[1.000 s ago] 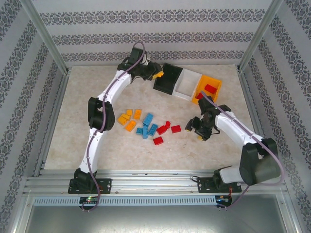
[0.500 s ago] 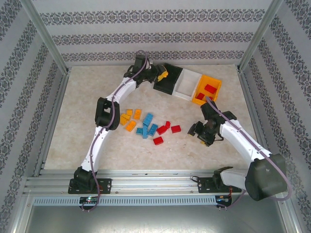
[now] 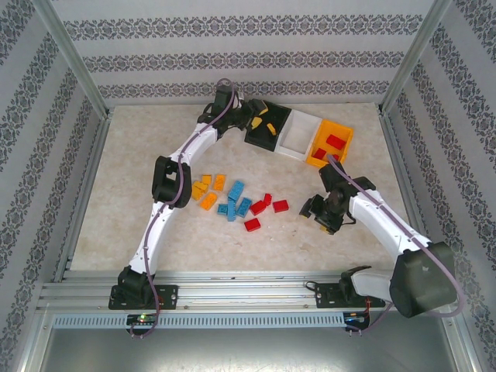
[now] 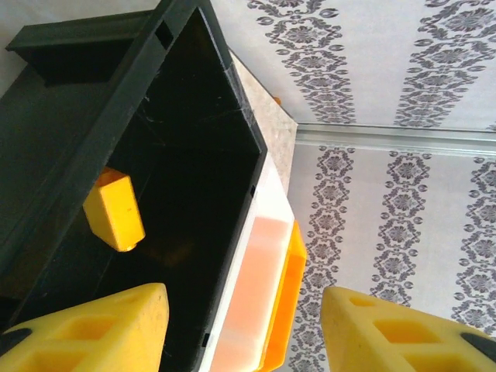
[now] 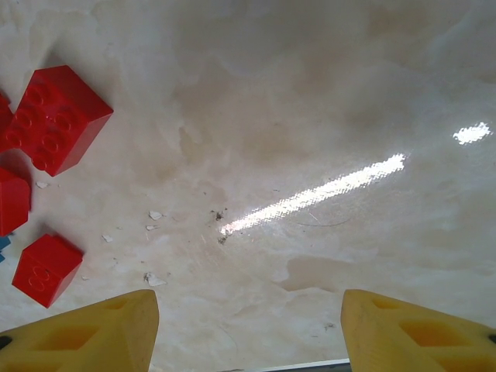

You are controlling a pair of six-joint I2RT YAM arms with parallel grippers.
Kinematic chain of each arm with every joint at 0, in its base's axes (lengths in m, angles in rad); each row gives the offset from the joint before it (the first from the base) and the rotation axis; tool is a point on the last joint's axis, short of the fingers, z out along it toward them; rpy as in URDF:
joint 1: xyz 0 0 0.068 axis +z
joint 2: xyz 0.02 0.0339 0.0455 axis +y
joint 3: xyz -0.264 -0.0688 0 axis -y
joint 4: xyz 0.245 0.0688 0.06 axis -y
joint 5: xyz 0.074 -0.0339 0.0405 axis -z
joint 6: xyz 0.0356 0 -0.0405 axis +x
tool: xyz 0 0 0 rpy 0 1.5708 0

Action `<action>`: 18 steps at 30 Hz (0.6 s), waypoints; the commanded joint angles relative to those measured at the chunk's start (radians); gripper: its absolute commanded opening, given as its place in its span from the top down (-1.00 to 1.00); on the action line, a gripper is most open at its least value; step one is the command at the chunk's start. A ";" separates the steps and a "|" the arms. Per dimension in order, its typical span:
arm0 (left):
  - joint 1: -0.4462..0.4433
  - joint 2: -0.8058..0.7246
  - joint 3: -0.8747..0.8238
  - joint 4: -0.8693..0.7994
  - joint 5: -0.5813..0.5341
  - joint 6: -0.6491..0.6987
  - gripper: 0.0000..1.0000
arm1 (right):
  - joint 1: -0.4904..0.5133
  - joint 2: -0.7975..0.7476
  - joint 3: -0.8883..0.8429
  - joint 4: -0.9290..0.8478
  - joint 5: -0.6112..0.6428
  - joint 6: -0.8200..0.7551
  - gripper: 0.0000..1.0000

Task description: Sort the legos into containers by color

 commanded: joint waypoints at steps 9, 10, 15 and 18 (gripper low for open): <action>0.031 -0.290 0.015 -0.945 -0.370 0.541 -0.24 | 0.092 0.130 0.109 0.038 -0.011 -0.027 -0.29; 0.032 -0.312 -0.002 -1.004 -0.407 0.587 -0.28 | 0.109 0.149 0.128 0.043 -0.013 -0.035 -0.29; 0.033 -0.555 -0.350 -1.041 -0.542 0.720 -0.44 | 0.214 0.274 0.261 0.040 -0.009 -0.080 -0.29; 0.032 -0.706 -0.605 -0.913 -0.487 0.739 -0.45 | 0.250 0.339 0.325 0.035 -0.015 -0.088 -0.29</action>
